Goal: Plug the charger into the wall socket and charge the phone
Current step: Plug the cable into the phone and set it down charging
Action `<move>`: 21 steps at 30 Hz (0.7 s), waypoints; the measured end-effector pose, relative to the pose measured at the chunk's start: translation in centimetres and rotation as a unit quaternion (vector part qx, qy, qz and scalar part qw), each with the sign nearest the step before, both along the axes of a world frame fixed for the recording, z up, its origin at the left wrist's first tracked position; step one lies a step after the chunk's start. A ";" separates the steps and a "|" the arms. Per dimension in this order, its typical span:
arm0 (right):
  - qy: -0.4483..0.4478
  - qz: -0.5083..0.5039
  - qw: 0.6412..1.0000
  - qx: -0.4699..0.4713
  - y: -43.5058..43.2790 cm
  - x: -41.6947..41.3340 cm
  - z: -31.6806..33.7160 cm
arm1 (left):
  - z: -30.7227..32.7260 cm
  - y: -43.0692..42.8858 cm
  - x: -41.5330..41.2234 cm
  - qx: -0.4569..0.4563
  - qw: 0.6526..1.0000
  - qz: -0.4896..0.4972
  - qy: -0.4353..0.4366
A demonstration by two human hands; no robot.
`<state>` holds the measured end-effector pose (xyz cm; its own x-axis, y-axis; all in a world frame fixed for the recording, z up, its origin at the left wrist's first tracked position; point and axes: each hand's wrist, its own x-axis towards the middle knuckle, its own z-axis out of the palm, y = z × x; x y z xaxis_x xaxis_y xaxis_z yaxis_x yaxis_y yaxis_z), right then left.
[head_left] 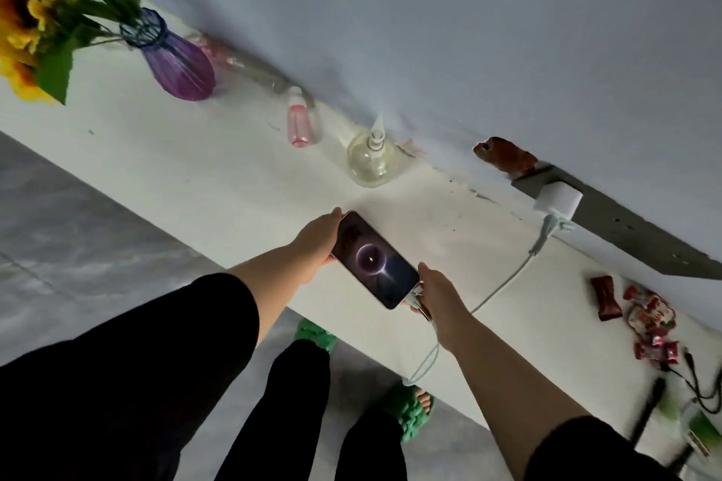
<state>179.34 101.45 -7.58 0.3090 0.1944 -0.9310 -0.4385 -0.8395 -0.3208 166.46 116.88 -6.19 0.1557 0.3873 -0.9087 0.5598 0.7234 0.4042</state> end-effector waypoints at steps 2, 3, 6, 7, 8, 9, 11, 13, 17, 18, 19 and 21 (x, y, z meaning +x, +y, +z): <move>-0.015 -0.007 1.000 -0.007 0.6 0.3 -1.0 | -0.8 0.3 0.6 0.028 0.999 -0.014 0.019; -0.019 -0.017 1.000 -0.009 0.8 0.4 -1.3 | -1.1 0.3 0.8 0.036 0.999 -0.012 0.032; -0.044 -0.051 0.997 -0.027 1.3 0.3 -1.6 | -1.8 0.3 0.9 0.053 0.997 -0.019 0.044; -0.051 -0.061 0.996 -0.033 1.4 0.3 -1.5 | -2.0 0.2 0.9 0.059 0.997 -0.025 0.044; -0.057 -0.068 0.995 -0.033 1.5 0.3 -1.6 | -2.3 0.2 0.9 0.068 0.996 -0.031 0.044; -0.065 -0.069 0.995 -0.034 1.6 0.2 -1.6 | -2.4 0.1 0.9 0.077 0.995 -0.041 0.046; -0.100 -0.054 0.993 -0.034 1.5 0.2 -1.8 | -2.8 0.1 1.0 0.087 0.993 -0.052 0.053; -0.135 -0.050 0.989 -0.017 1.4 0.1 -2.1 | -3.0 0.2 1.2 0.088 0.994 -0.044 0.051; -0.155 -0.078 0.985 -0.014 1.6 -0.5 -2.4 | -3.3 0.2 1.4 0.095 0.991 -0.068 0.066; -0.156 -0.079 0.984 -0.014 1.6 -0.6 -2.6 | -3.4 0.1 1.3 0.100 0.990 -0.076 0.066; -0.157 -0.081 0.984 -0.018 1.7 -0.7 -2.6 | -3.3 0.2 1.3 0.103 0.989 -0.084 0.068; -0.155 -0.087 0.984 -0.032 1.7 -0.8 -2.7 | -3.4 0.2 1.1 0.120 0.984 -0.103 0.080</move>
<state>178.56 103.13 -10.25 0.6038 0.0582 -0.7950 -0.4659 -0.7835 -0.4113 167.55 117.08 -9.57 0.1150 0.5692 -0.8141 0.7554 0.4821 0.4438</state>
